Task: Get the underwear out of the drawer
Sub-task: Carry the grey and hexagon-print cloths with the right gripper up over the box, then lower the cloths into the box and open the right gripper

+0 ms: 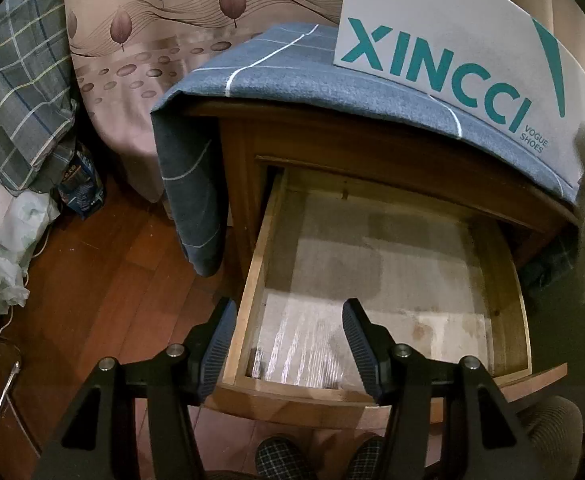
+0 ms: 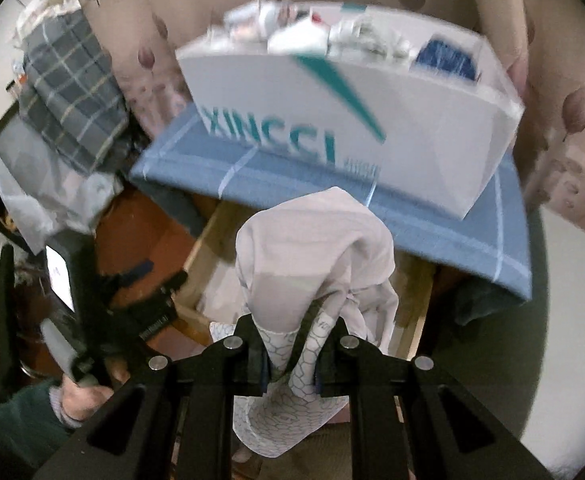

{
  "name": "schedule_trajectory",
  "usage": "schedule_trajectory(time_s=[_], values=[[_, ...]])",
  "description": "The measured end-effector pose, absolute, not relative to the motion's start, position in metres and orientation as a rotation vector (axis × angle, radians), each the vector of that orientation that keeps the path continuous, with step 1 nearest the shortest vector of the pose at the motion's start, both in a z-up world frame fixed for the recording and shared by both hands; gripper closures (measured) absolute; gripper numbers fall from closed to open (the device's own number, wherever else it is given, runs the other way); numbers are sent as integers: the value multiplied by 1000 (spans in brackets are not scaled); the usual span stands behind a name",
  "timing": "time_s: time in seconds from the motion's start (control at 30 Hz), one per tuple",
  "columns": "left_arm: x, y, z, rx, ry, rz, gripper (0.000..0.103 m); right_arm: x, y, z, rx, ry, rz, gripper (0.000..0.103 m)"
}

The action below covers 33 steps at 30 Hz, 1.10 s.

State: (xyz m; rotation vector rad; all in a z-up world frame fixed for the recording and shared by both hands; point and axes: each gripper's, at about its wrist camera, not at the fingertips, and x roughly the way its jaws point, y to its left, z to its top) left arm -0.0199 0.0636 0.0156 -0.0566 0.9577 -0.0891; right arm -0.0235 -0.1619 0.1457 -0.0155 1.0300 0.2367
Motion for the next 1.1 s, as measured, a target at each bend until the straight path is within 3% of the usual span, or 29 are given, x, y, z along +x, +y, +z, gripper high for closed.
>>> schedule_trajectory(time_s=[0.37,0.63,0.83,1.1], values=[[-21,63,17,-50,945,-79,46,4,-180,255,14,820,189,90],[-21,66,17,-57,943,-70,46,52,-187,303,22,726,116,90],[-21,66,17,-55,939,-64,46,104,-188,300,43,738,62,90],[-22,66,17,-56,939,-64,46,158,-173,235,-7,861,30,90]])
